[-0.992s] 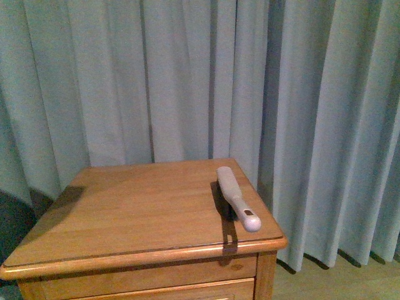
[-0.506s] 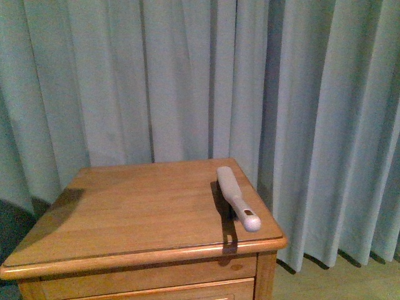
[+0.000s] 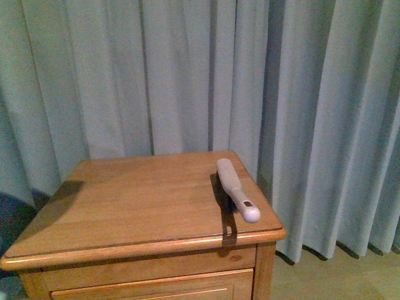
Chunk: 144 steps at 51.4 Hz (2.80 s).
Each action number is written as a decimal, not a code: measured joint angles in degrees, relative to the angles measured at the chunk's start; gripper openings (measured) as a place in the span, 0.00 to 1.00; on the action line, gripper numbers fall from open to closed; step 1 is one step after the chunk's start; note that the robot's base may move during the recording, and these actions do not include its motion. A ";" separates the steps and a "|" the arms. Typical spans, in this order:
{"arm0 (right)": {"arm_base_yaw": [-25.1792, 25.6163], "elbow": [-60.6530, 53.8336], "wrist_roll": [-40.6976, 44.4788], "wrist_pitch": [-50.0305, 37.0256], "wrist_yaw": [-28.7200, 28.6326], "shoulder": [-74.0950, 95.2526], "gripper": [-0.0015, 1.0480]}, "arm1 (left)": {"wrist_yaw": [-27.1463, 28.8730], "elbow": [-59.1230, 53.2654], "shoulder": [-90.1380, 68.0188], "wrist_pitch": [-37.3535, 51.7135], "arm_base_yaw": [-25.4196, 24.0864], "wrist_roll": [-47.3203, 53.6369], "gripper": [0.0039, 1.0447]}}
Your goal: Clean up trash
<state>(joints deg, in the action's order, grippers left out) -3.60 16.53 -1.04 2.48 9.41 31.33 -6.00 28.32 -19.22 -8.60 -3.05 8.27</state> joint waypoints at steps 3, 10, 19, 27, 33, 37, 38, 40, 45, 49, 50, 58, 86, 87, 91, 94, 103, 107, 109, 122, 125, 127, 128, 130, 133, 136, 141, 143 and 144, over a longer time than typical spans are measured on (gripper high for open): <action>0.07 7.23 -1.79 -0.17 -1.99 9.44 0.93 | 0.00 0.00 0.00 0.00 0.00 0.00 0.26; -2.93 27.02 -5.51 2.51 -2.40 30.95 0.93 | 0.00 0.00 0.00 0.00 0.00 0.00 0.26; -7.50 43.28 -9.55 8.59 -1.38 47.23 0.93 | 0.00 0.00 0.00 0.00 0.00 0.00 0.26; -10.60 54.45 -14.97 13.84 -0.35 59.60 0.93 | 0.00 -0.02 0.00 0.00 0.00 0.00 0.26; -13.31 62.71 -20.31 18.12 1.42 70.18 0.93 | 0.00 -0.02 0.00 0.00 0.00 0.00 0.26; -14.60 65.85 -22.32 18.93 1.97 74.49 0.93 | 0.00 -0.02 0.00 0.00 0.00 0.00 0.26; -14.93 66.71 -22.60 19.08 2.10 75.60 0.93 | 0.00 0.00 0.00 0.00 0.00 0.00 0.26; -15.43 67.93 -23.30 19.19 2.40 77.15 0.93 | 0.00 -0.02 0.00 0.00 0.00 0.00 0.26; -16.70 71.56 -24.28 19.52 3.10 81.24 0.93 | 0.00 -0.02 0.00 0.00 0.00 0.00 0.26; -17.42 74.05 -24.72 19.78 3.52 83.89 0.93 | 0.00 -0.02 0.00 0.00 0.00 0.00 0.26; -17.62 74.71 -24.76 19.85 3.72 84.59 0.93 | 0.00 -0.02 0.00 0.00 0.00 0.00 0.26; -18.34 78.68 -24.98 20.68 4.31 89.33 0.93 | 0.00 -0.02 0.00 0.00 0.00 0.00 0.26; -19.37 80.35 -26.91 19.89 3.48 96.98 0.93 | 0.00 0.00 0.00 0.00 0.00 0.00 0.26; -19.43 80.35 -26.93 19.78 3.50 97.13 0.93 | 0.00 -0.02 0.00 0.00 0.00 0.00 0.26; -19.54 80.37 -26.93 19.61 3.52 97.33 0.93 | 0.00 -0.02 0.00 0.00 0.00 0.00 0.26; -19.58 80.37 -27.02 19.43 3.61 97.31 0.89 | 0.00 -0.02 0.00 0.00 0.00 0.00 0.26; -19.56 80.35 -27.06 18.95 3.67 97.31 0.62 | 0.00 -0.02 0.00 0.00 0.00 0.00 0.26; -19.56 80.35 -27.06 18.86 3.56 97.31 0.50 | 0.00 -0.02 0.00 0.00 0.00 0.00 0.26; -19.56 80.35 -27.06 18.80 3.43 97.31 0.45 | 0.00 0.00 0.00 0.00 0.00 0.00 0.26; -19.54 80.19 -27.04 18.60 3.04 97.20 0.19 | 0.00 -0.02 0.00 0.00 0.00 0.00 0.26; -19.47 80.00 -27.04 18.60 2.97 96.96 0.19 | 0.00 -0.02 0.00 0.00 0.00 0.00 0.26; -19.43 79.76 -27.02 18.60 2.95 96.76 0.19 | 0.00 0.00 0.00 0.00 0.00 0.00 0.26; -19.39 79.58 -26.99 18.60 2.95 96.59 0.19 | 0.00 -0.02 0.00 0.00 0.00 -0.02 0.26; -19.30 79.34 -26.97 18.60 2.99 96.28 0.19 | 0.00 0.00 0.00 0.00 0.00 0.00 0.26; -19.08 78.73 -26.23 18.29 2.97 95.25 0.19 | 0.00 -0.02 0.00 0.00 0.00 0.00 0.26; -18.88 78.31 -25.27 17.73 3.08 93.92 0.19 | 0.00 -0.02 0.00 0.00 0.00 0.00 0.26; -18.62 77.09 -21.94 15.43 3.56 90.14 0.19 | 0.00 -0.02 0.00 0.00 0.00 0.00 0.26; -18.60 76.41 -20.57 14.27 4.20 88.54 0.19 | 0.00 -0.02 0.00 0.00 0.00 0.00 0.26; -18.60 76.17 -20.15 13.90 4.33 87.95 0.19 | 0.00 -0.02 0.00 0.00 0.00 0.00 0.26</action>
<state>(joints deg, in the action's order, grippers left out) -22.20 92.71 -21.19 16.38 13.74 119.28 -6.00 28.29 -19.22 -8.60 -3.05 8.27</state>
